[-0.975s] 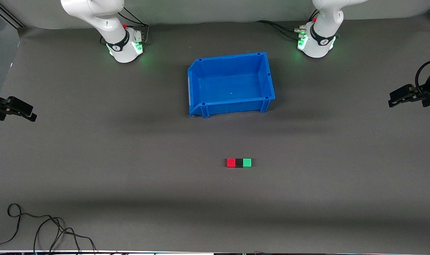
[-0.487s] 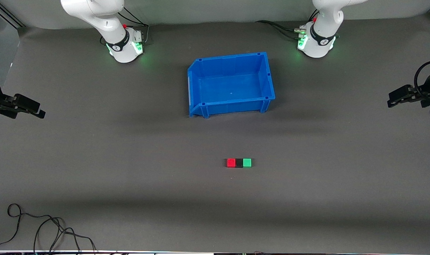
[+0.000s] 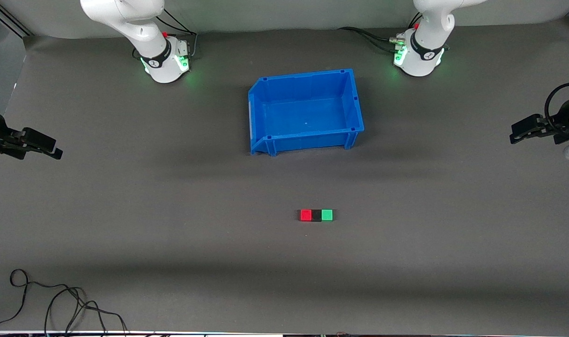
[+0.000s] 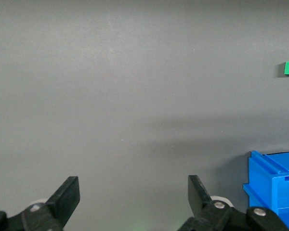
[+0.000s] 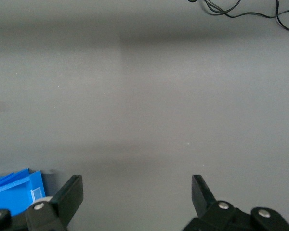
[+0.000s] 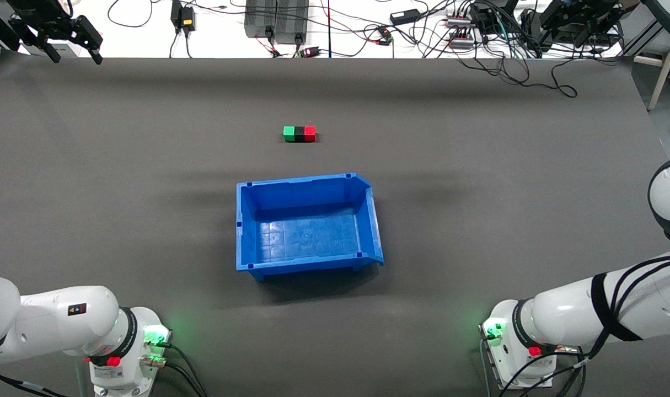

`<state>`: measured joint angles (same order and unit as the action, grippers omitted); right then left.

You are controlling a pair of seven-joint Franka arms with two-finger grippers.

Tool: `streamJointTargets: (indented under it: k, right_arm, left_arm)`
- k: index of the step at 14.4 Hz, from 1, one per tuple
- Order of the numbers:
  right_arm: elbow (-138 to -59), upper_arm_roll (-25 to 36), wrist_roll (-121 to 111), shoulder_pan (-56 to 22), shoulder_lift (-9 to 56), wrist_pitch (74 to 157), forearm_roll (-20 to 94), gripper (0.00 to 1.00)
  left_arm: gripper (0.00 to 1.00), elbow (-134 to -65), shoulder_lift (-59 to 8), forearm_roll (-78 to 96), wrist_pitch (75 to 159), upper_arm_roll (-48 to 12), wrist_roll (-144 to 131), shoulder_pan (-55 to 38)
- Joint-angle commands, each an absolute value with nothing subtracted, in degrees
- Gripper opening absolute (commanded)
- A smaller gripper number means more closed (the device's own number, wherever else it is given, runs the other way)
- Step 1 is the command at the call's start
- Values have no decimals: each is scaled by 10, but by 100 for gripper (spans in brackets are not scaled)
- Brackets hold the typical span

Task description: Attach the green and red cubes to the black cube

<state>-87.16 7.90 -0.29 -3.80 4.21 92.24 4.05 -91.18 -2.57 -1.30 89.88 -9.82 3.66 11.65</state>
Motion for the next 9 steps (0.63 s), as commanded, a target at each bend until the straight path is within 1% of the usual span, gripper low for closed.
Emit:
streamJointTargets:
  k: [1, 9]
  right_arm:
    - [-875, 81, -10, -47, 42, 933, 17, 100]
    - [-874, 82, -8, -46, 42, 931, 23, 100]
  left_arm:
    - [100, -894, -33, -11, 884, -96, 42, 111]
    - [100, -895, -33, -12, 883, -98, 43, 112]
